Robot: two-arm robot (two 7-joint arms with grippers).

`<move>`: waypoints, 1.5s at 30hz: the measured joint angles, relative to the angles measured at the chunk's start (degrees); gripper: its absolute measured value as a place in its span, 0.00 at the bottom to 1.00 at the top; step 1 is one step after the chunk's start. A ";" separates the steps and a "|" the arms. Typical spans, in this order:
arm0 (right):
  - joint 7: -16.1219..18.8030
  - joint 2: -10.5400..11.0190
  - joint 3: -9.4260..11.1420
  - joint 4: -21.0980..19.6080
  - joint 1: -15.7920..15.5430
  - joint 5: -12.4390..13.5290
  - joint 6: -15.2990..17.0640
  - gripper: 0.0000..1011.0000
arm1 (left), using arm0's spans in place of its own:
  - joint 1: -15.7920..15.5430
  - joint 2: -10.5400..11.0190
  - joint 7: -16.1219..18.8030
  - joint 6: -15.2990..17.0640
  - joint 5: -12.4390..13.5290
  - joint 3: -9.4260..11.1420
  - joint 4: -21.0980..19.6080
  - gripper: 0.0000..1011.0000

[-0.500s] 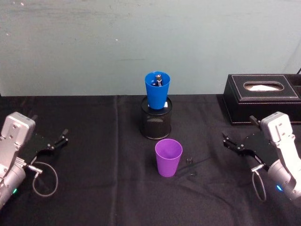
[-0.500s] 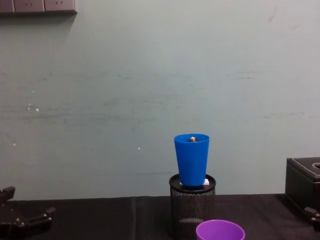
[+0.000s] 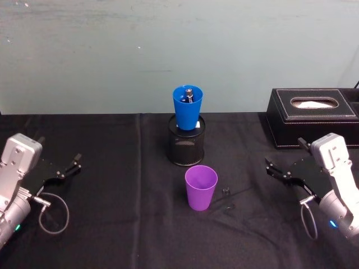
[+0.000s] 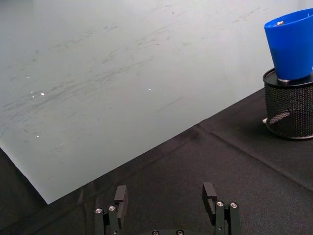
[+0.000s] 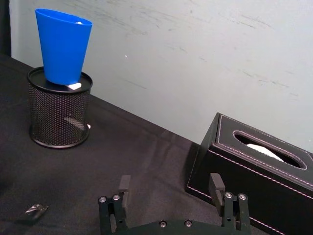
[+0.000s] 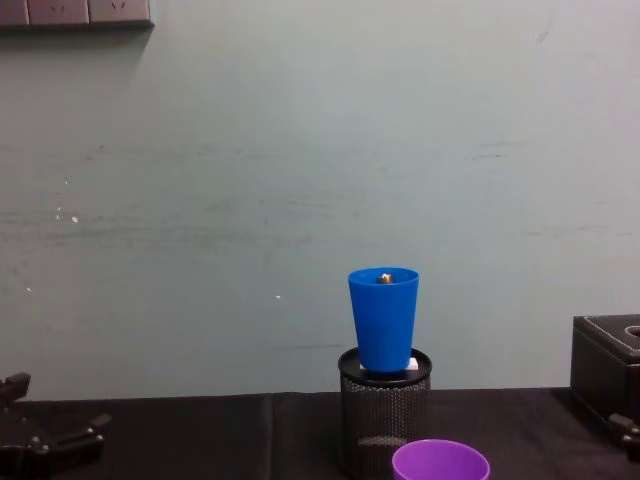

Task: Pick up one cup with a gripper and tap it against the other cup.

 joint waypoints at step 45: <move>0.00 0.00 0.00 0.00 0.00 0.00 0.00 0.99 | 0.00 0.00 0.00 0.00 0.00 0.00 0.00 0.99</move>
